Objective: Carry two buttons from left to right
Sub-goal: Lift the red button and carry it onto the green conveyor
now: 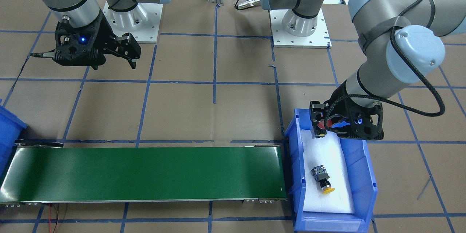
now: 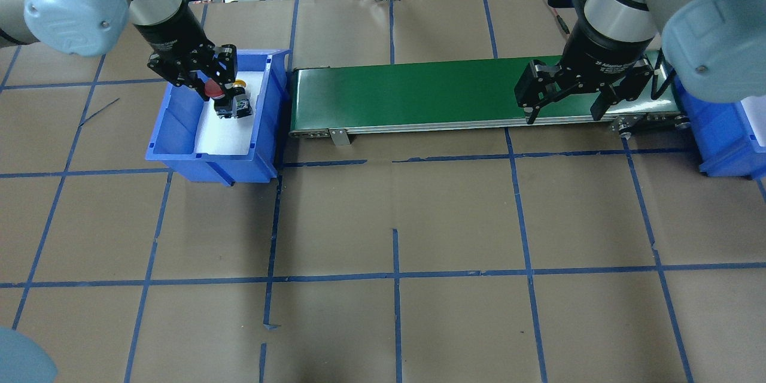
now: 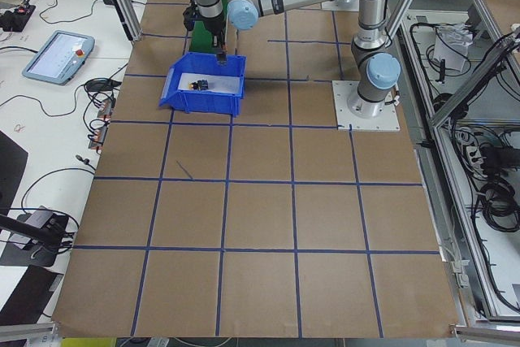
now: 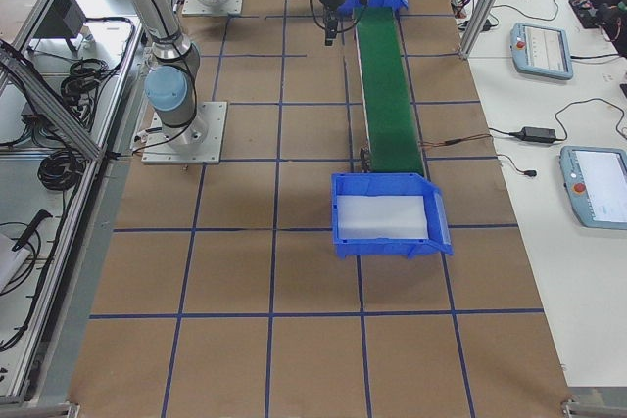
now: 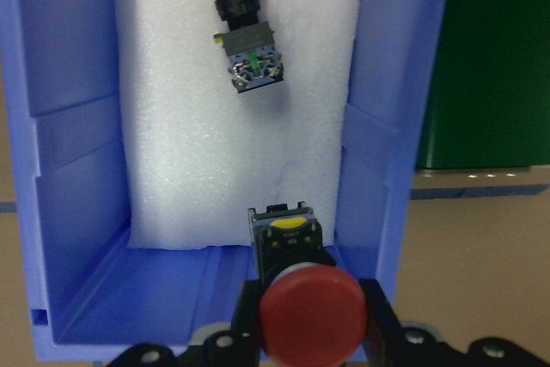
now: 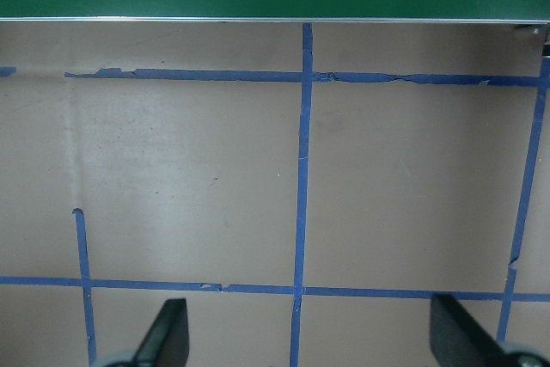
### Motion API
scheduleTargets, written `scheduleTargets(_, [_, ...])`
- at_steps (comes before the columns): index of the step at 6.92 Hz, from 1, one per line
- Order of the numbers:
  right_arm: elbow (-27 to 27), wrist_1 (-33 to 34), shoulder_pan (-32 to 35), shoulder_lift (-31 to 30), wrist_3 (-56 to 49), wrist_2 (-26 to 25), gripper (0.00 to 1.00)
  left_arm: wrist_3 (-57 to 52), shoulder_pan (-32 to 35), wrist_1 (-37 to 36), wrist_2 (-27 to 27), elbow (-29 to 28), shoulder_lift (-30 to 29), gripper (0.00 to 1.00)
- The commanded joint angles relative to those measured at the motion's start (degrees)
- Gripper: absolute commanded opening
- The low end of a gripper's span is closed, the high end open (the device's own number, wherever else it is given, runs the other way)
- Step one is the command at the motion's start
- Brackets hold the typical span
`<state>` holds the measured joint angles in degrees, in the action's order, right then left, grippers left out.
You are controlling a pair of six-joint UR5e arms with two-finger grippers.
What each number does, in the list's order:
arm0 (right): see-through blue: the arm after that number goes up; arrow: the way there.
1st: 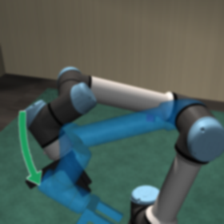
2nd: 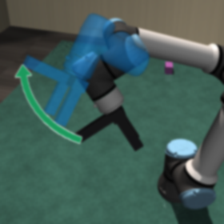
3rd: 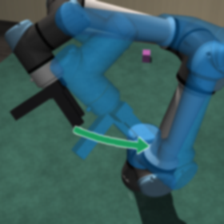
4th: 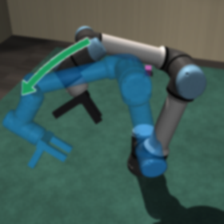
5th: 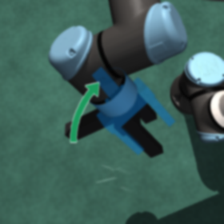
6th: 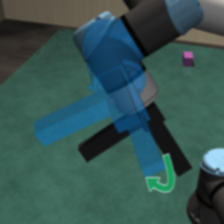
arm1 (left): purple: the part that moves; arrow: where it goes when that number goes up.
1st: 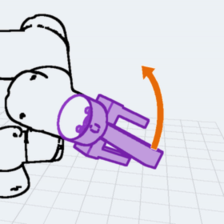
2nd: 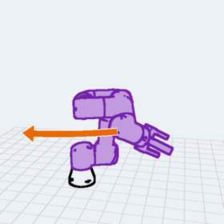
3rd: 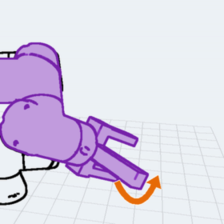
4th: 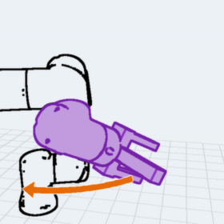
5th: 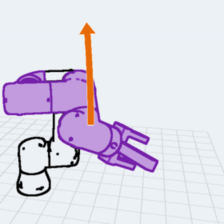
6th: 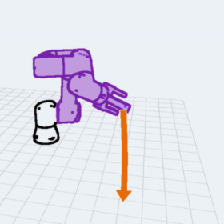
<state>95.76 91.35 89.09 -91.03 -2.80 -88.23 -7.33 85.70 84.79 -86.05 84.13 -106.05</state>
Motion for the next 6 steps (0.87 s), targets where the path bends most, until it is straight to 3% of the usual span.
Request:
scheduleTargets(1, [0.3,0.06,-0.06,-0.03,0.07,-0.01,1.0,0.04,6.73,0.02,0.71,-5.0,-1.86,0.19])
scheduleTargets(3, [0.3,-0.03,-0.14,-0.12,0.16,-0.01,1.0,-3.99,9.3,-3.81,0.89,-6.26,-7.64,0.19])
scheduleTargets(4, [0.04,0.06,-0.14,-0.12,0.33,-0.01,1.0,-3.14,9.31,-8.2,0.89,-7.3,-10.2,0.19])
scheduleTargets(6, [0.3,-0.12,-0.06,-0.56,0.25,-0.01,1.0,3.98,9.4,-9.38,5.16,-8.37,-13.55,0.19])
